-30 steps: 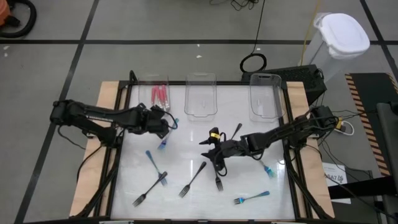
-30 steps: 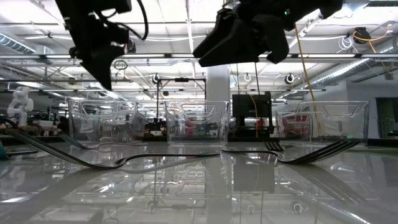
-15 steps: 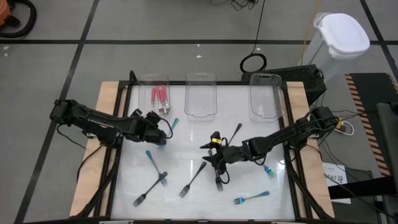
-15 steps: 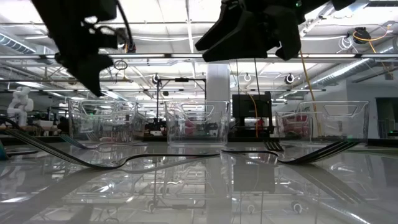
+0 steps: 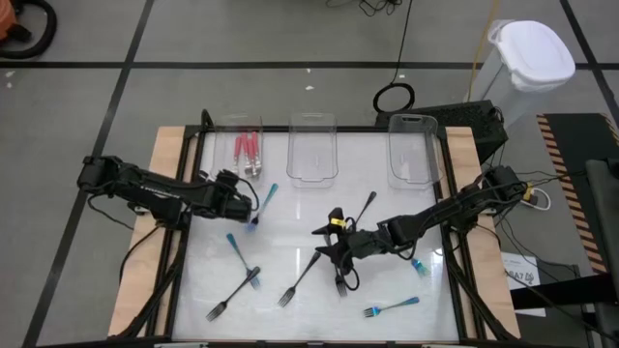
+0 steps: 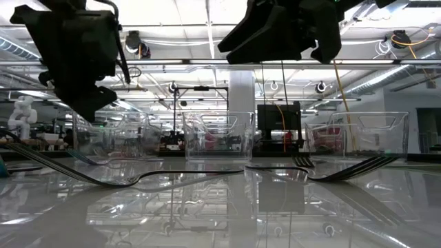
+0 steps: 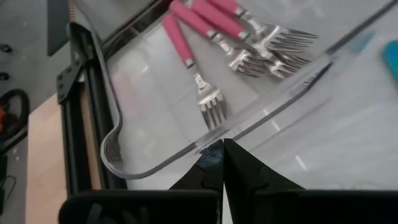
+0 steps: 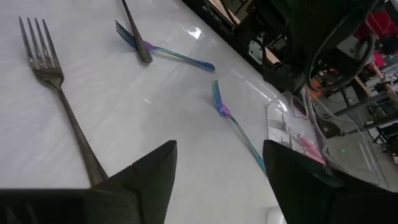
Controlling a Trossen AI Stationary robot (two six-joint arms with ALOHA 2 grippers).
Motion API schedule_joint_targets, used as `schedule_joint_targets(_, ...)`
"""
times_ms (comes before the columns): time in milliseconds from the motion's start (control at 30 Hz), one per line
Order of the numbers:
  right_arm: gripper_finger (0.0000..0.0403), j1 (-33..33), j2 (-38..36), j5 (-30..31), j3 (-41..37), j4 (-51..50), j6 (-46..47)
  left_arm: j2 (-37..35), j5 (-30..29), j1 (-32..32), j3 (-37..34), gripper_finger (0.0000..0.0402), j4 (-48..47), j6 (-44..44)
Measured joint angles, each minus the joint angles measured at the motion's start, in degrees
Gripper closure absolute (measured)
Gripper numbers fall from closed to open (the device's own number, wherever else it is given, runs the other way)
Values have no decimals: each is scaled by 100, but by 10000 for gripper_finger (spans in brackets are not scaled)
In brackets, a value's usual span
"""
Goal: Sort silverware by color (type)
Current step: Adjust the left transparent bin on the table, then put the blue fork into the right transparent bin
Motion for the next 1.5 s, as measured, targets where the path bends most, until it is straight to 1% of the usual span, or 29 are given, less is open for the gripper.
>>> schedule_joint_targets(300,168,0,0,0,0,-3,-23,0,104,104,17,396,-106,-4)
schedule_joint_targets(400,168,0,0,0,0,-5,-18,0,276,74,151,396,-117,-9)
schedule_joint_targets(667,168,-2,0,1,0,-5,-16,0,304,-346,779,396,-80,-4)
schedule_joint_targets(733,168,-2,0,2,0,-3,-16,0,305,-544,841,396,155,-4)
schedule_joint_targets(833,168,-2,0,2,0,-3,-4,0,363,-865,841,395,827,-2)
schedule_joint_targets(967,168,-2,0,-1,0,-3,8,35,580,-1190,841,395,1580,-7)
schedule_joint_targets(1133,168,-2,0,-16,0,-6,160,97,656,-1338,841,392,1758,-349)
schedule_joint_targets(1233,168,-2,0,-34,0,-52,377,303,808,-1374,829,375,1758,-455)
schedule_joint_targets(1300,168,-2,0,-86,0,-127,588,521,893,-1373,783,356,1940,-459)
schedule_joint_targets(1500,168,0,0,-659,0,-239,1119,1149,984,-1360,753,291,2090,-606)
